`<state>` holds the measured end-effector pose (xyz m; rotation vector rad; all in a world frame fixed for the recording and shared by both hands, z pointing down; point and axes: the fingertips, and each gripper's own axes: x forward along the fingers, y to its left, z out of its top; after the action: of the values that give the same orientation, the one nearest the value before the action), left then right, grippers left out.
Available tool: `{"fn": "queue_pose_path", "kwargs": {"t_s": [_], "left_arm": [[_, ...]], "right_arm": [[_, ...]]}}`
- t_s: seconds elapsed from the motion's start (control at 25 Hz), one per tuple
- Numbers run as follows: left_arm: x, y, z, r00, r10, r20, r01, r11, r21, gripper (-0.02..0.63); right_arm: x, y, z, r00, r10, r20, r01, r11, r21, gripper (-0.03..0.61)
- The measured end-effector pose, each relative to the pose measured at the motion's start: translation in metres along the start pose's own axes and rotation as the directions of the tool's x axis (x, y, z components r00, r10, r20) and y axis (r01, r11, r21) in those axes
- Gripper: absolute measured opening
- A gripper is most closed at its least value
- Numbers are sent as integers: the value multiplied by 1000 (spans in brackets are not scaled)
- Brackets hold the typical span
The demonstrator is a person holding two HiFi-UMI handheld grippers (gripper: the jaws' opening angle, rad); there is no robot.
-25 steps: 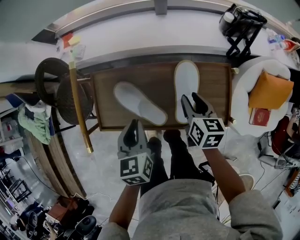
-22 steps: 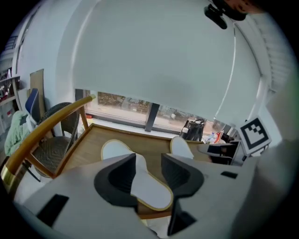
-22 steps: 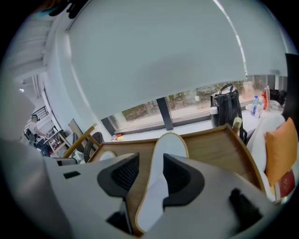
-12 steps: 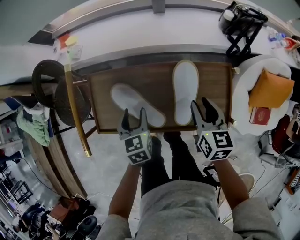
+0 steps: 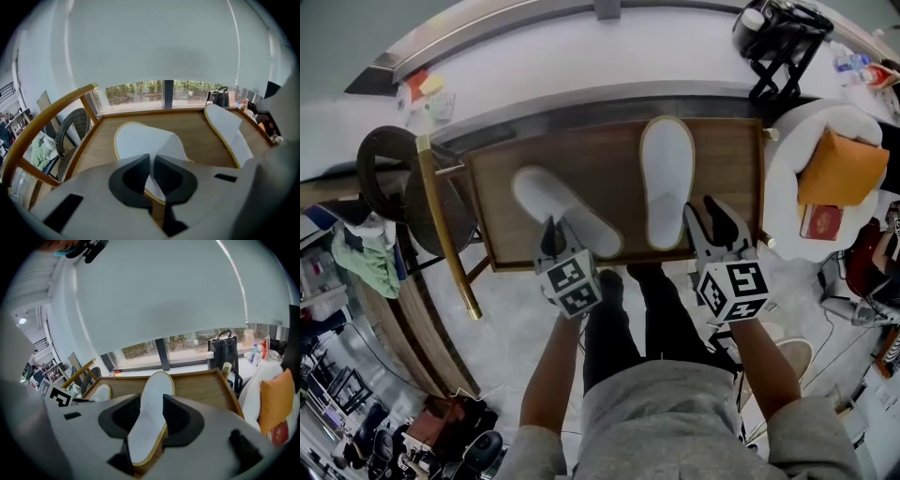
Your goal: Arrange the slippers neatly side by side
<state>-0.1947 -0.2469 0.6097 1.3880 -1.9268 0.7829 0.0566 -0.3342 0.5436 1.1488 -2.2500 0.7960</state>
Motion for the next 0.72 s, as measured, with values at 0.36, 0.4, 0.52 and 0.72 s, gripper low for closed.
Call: {"fn": "queue_pose_path", "kwargs": {"t_s": [0.36, 0.4, 0.52, 0.72], "left_arm": [[-11, 9, 20, 996, -14, 88, 15, 1000, -10, 21], [-14, 8, 23, 995, -16, 98, 17, 1000, -6, 21], [-20, 2, 34, 990, -37, 139, 35, 999, 14, 21], [-27, -7, 40, 988, -65, 142, 62, 998, 24, 21]], "right_arm": [[-2, 1, -1, 1000, -2, 4, 2, 1000, 8, 155], [-3, 1, -1, 1000, -2, 5, 2, 1000, 8, 155], [-4, 1, 1, 1000, -2, 11, 2, 1000, 9, 155], [-9, 3, 5, 1000, -2, 25, 1, 1000, 17, 155]]}}
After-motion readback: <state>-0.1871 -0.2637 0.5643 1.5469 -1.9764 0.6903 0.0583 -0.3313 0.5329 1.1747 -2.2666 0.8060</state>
